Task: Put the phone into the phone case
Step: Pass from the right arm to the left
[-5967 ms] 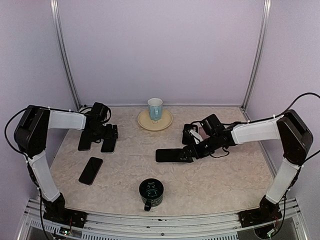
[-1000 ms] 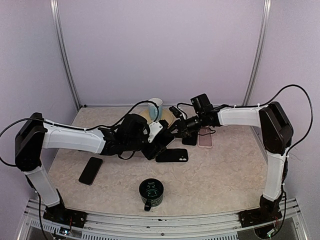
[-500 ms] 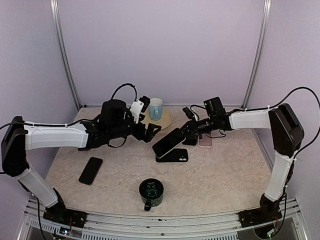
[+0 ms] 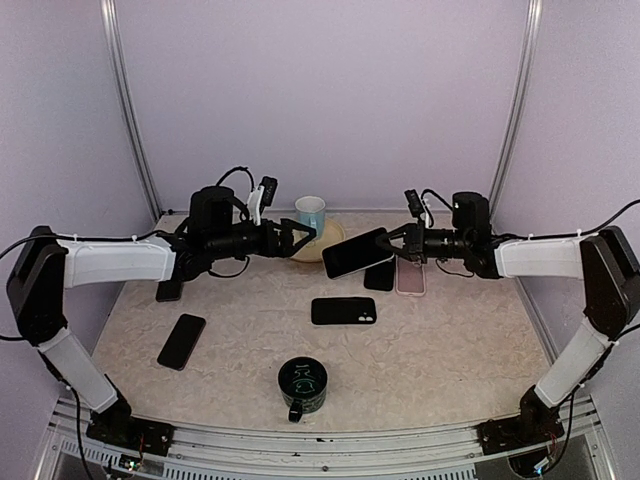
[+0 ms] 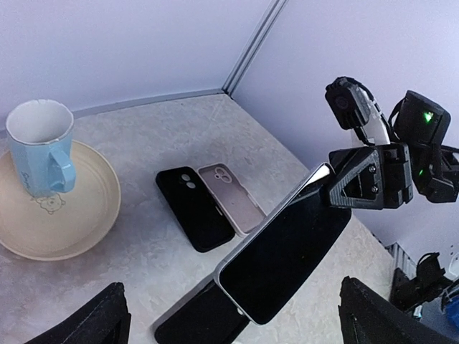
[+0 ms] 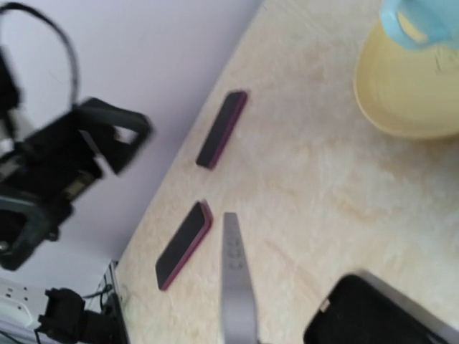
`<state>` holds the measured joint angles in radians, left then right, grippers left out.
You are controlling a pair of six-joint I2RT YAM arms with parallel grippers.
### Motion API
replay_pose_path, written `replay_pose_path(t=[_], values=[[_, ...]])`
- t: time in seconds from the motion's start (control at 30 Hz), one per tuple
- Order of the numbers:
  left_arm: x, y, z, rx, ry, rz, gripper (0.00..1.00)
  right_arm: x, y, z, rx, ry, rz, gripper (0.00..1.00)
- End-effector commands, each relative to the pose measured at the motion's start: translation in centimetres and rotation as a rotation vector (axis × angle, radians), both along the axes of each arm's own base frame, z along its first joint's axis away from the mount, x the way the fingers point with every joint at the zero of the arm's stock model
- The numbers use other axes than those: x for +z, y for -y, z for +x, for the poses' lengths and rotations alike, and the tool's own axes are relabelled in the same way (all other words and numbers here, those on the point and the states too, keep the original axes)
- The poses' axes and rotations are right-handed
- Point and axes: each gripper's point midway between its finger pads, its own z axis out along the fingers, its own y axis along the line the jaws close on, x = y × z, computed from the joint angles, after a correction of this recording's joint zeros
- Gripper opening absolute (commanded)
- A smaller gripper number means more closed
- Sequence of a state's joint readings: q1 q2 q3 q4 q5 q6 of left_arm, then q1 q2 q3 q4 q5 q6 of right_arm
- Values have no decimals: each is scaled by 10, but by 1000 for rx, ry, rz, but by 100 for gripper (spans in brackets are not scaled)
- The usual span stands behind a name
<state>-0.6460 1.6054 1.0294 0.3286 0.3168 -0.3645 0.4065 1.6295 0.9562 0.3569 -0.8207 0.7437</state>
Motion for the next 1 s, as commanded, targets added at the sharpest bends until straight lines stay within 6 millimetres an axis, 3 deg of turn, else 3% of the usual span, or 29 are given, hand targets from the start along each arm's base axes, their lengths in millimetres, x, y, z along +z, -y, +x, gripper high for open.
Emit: replay_pose_path(t=[0.0, 0.37, 0.83, 0.97], values=[[10, 19, 0, -95, -103, -113, 99, 54, 6, -5, -22, 206, 120, 0], [8, 42, -13, -277, -238, -271, 98, 76, 9, -19, 4, 327, 225, 0], [35, 75, -34, -447, -280, -454, 83, 75, -4, -27, 51, 363, 268, 0], [40, 80, -39, -475, -281, -477, 74, 72, -5, -25, 48, 360, 271, 0]])
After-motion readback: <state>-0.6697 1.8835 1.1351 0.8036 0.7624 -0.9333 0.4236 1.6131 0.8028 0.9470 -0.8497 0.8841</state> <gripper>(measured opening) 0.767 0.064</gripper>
